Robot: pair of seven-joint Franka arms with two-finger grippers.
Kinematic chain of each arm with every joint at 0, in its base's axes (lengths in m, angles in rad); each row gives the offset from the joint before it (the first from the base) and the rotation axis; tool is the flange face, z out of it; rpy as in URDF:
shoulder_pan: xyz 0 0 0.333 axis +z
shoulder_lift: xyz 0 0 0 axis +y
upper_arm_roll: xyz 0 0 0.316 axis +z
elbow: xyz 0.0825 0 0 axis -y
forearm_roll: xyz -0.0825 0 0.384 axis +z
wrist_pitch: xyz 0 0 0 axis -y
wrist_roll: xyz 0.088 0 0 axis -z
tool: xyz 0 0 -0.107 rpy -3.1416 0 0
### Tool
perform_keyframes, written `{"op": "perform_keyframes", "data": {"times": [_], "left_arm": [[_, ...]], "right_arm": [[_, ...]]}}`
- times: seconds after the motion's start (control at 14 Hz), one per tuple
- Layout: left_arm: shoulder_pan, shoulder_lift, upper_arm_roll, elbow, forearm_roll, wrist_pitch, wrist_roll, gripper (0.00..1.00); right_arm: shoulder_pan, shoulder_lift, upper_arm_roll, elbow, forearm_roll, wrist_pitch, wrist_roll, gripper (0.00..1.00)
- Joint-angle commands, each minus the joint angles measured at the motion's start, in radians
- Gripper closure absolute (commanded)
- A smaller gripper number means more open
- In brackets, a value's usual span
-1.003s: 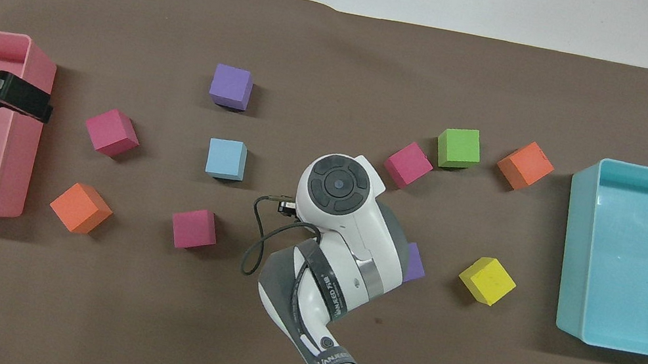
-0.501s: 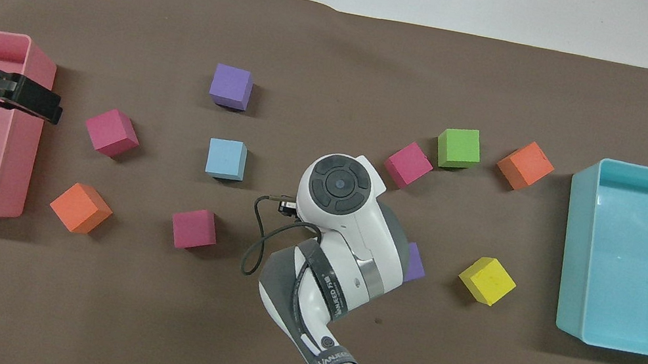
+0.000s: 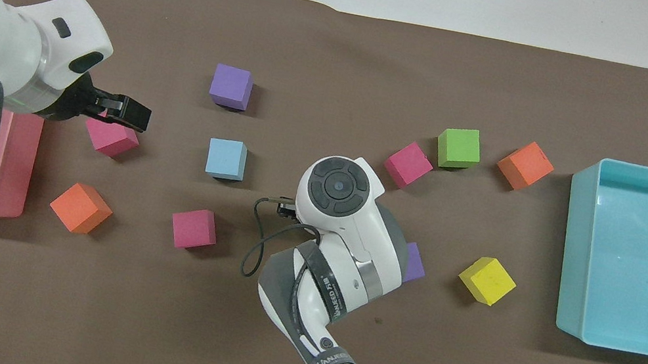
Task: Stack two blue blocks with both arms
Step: 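Set the cube down with the right gripper while the left gripper reaches out, then grasp the other light-blue cube with the left gripper while the right gripper withdraws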
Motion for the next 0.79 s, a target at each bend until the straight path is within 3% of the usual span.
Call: {"op": "perform_keyframes", "data": {"times": [0.0,0.43,0.72], "left_arm": [[-0.012,-0.010,-0.040,-0.087,0.051,0.115,-0.091,0.00],[-0.018,0.112,-0.131,-0.091,0.198,0.232,-0.296,0.00],[-0.026,0.181,-0.153,-0.093,0.215,0.316,-0.360,0.00]], "right_arm": [[-0.020,-0.068,0.000,-0.008,0.022,-0.031,-0.017,0.00],[-0.157,-0.218,0.001,-0.027,0.026,-0.192,-0.191,0.00],[-0.260,-0.245,0.000,-0.108,0.217,-0.197,-0.439,0.00]]}}
